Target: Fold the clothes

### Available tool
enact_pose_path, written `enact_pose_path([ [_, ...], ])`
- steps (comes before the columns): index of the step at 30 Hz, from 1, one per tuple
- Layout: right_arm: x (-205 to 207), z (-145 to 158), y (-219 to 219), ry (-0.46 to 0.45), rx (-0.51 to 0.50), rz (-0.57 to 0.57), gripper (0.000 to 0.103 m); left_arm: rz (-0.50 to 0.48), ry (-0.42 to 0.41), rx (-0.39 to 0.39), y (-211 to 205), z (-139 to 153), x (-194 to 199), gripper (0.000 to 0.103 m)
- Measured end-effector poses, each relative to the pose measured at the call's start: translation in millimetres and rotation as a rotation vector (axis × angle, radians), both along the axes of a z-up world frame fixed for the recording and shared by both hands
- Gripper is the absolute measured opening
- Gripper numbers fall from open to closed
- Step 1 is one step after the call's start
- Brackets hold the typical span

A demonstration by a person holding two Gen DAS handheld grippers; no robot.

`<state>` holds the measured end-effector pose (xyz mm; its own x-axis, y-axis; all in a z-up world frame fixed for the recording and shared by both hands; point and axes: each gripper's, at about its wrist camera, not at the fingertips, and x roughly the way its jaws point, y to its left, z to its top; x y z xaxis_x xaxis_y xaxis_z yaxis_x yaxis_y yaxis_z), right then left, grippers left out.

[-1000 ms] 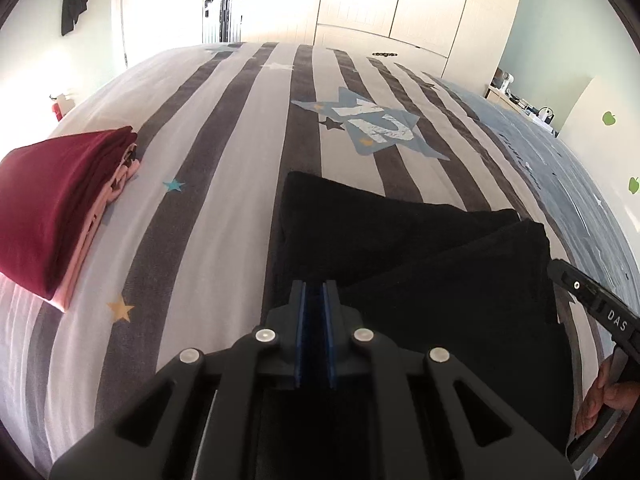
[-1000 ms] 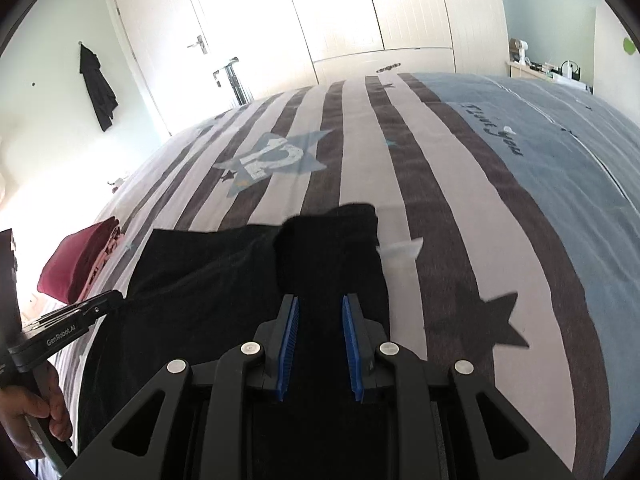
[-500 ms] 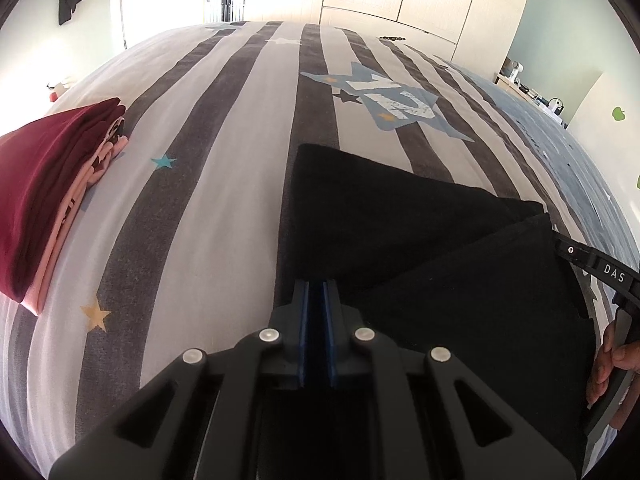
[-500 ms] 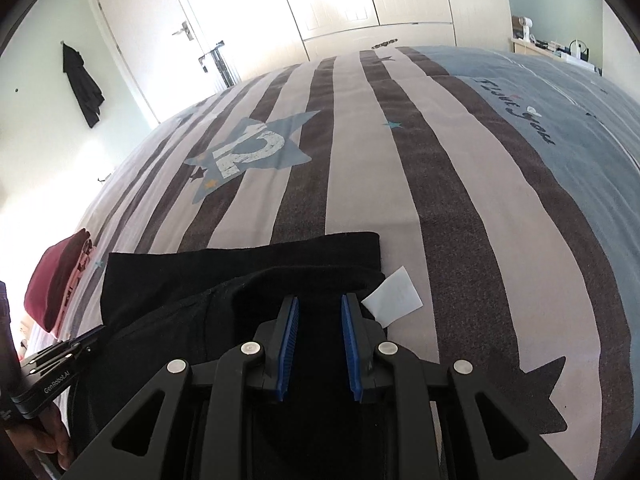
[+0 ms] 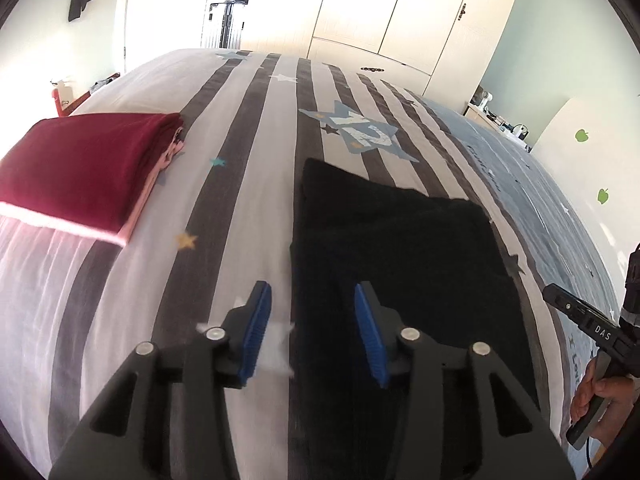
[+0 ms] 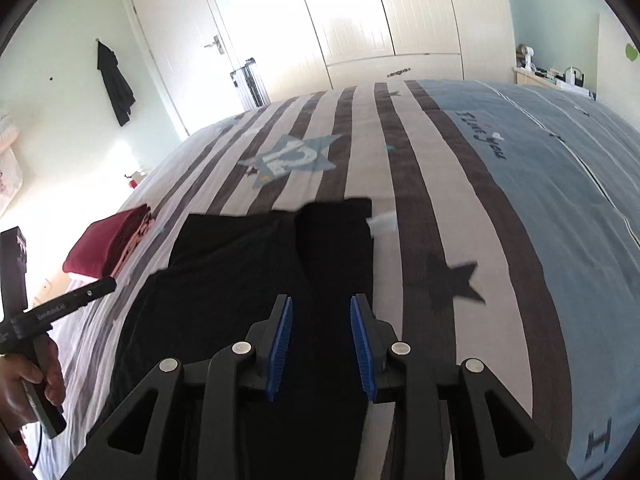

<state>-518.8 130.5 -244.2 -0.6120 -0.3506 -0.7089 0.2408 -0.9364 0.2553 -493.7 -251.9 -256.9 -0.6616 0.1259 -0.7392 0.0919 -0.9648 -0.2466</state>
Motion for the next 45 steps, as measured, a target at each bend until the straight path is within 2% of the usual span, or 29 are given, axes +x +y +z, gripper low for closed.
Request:
enact_pose_path([
  [2, 29.4, -6.7, 7.3, -0.039, -0.002, -0.019, 0.039, 0.014, -0.030, 0.022, 3.2, -1.9, 27.0, 0.053],
  [9, 117.9, -31.2, 23.8, -0.155, -0.022, -0.070, 0.039, 0.032, -0.115, 0.055, 21.9, -21.6, 105.4, 0.053],
  [13, 143.4, -44.5, 25.1, -0.193, -0.028, -0.075, 0.039, 0.024, -0.127, 0.052, 27.3, -32.1, 118.7, 0.053],
  [14, 146.0, -46.7, 24.5, -0.194, -0.030, -0.074, 0.039, 0.027, -0.136, 0.040, 28.3, -35.7, 120.3, 0.053],
  [23, 151.0, -56.5, 16.7, -0.214, -0.079, -0.038, 0.040, 0.034, -0.150, 0.116, 29.5, -51.2, 135.0, 0.053],
  [30, 154.3, -63.2, 16.0, -0.227, -0.117, -0.036, 0.041, -0.022, -0.161, 0.115, 42.1, -55.7, 148.0, 0.053],
  [34, 156.1, -64.7, 9.3, -0.204, -0.082, -0.018, 0.042, -0.019, -0.153, 0.097, 47.1, -62.4, 152.0, 0.051],
  [35, 156.1, -65.5, 8.4, -0.202, -0.078, -0.017, 0.042, -0.024, -0.149, 0.074, 50.5, -62.2, 152.9, 0.049],
  [37, 156.1, -67.1, 6.5, -0.196, -0.069, -0.014, 0.042, -0.045, -0.143, 0.050, 56.5, -60.8, 153.7, 0.037],
  [38, 156.1, -67.2, 5.7, -0.195, -0.061, -0.011, 0.039, -0.059, -0.145, 0.045, 58.5, -58.9, 153.8, 0.028],
  [39, 156.0, -66.3, 6.0, -0.196, -0.054, -0.007, 0.036, -0.072, -0.146, 0.040, 60.4, -56.8, 153.9, 0.024],
  [41, 155.7, -64.0, 9.6, -0.206, -0.058, -0.009, 0.016, -0.085, -0.142, 0.031, 61.4, -50.6, 155.8, 0.021],
  [45, 162.9, -49.2, 17.9, -0.203, -0.079, -0.010, 0.008, -0.086, -0.116, 0.046, 57.6, -28.5, 170.2, 0.017],
])
